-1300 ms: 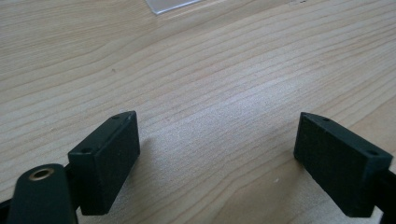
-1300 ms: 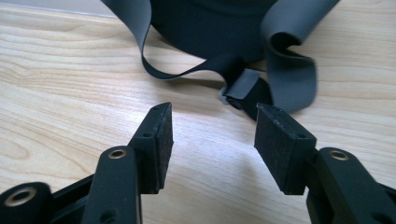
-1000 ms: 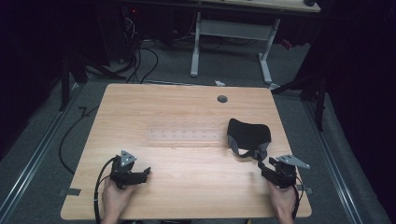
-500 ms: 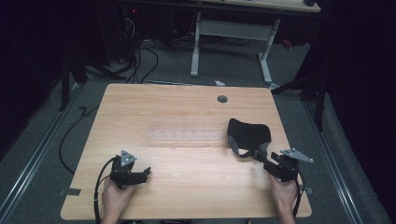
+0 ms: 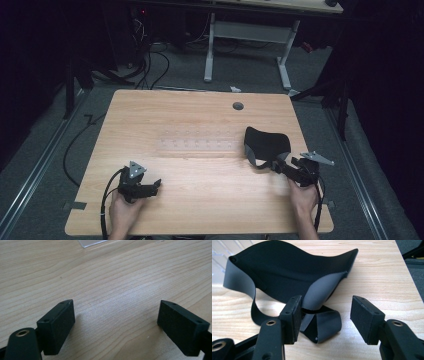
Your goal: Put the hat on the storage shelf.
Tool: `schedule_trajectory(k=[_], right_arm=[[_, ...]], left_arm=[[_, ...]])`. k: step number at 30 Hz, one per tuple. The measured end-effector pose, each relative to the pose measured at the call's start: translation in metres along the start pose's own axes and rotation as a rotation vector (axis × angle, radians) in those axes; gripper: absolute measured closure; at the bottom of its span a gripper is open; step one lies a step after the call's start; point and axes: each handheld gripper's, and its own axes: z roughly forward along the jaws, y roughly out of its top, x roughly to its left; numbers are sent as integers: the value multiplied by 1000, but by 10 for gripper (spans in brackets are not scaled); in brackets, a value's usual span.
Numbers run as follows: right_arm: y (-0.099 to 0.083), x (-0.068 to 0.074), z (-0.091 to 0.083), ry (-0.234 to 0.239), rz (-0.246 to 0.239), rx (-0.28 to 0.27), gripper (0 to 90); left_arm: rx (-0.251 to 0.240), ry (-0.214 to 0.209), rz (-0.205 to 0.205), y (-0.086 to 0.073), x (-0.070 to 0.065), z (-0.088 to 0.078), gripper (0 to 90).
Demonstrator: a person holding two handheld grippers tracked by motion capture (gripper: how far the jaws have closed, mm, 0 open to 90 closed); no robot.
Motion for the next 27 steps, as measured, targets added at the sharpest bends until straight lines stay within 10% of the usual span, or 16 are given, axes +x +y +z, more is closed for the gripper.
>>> schedule_trajectory(k=[27], right_arm=[[20, -6, 32, 0, 60, 31, 460]], left_arm=[[0, 0, 0, 0, 0, 0, 150]])
